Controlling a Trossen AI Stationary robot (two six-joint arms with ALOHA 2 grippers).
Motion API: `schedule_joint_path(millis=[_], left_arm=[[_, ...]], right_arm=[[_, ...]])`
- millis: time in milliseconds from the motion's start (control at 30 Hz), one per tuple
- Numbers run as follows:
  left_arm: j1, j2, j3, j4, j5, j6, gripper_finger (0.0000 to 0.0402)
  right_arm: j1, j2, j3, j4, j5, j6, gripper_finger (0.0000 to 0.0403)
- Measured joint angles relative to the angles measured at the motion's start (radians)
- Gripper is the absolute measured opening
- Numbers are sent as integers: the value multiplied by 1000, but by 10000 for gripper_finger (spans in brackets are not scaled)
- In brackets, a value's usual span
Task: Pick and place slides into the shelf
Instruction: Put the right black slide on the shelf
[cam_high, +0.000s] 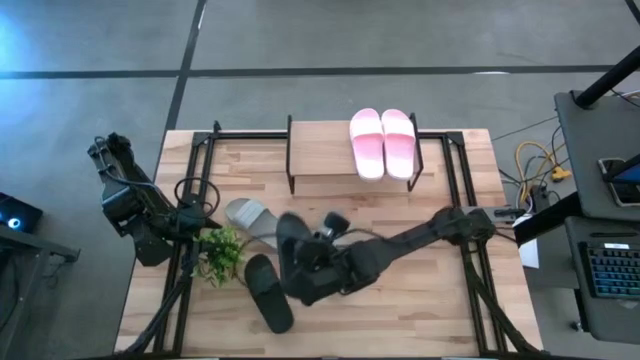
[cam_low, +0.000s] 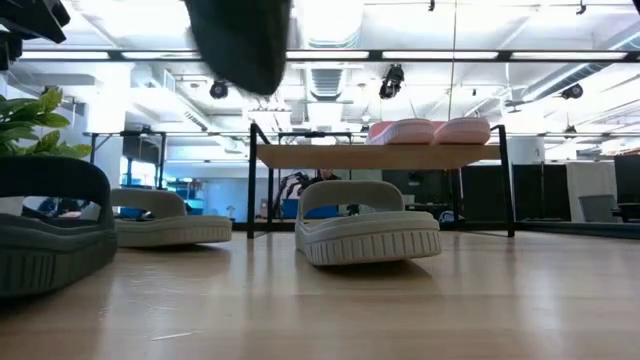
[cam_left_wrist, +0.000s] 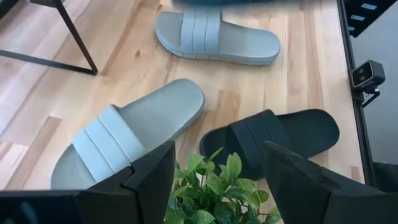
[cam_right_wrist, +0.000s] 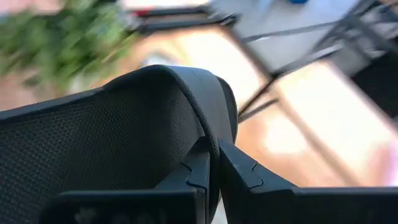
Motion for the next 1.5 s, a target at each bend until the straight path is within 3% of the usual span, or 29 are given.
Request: schedule_joint_path(millis=[233,567,933,1133,1267,1500], left_arm=[[0,0,-7,-1,-25,48,223],[0,-14,-8,0,-59,53,223],[0,-29,-13,1,-191,72,223],[1,-99,-13,1,-328,46,223],[1,-164,-13,0,-433,24,223],[2,-292,-13,-3,-468,25,223]], right_arm=[[-47,-78,0,-59,110,2,13],[-130,-118,-1,-198,111,74,13],[-205,-129,-1,-328,103,92,13],[-291,-129,-1,-342,-20,37,13],[-342,-129,-1,-341,-31,-1,13],[-410,-129,-1,-332,-54,-129,13]])
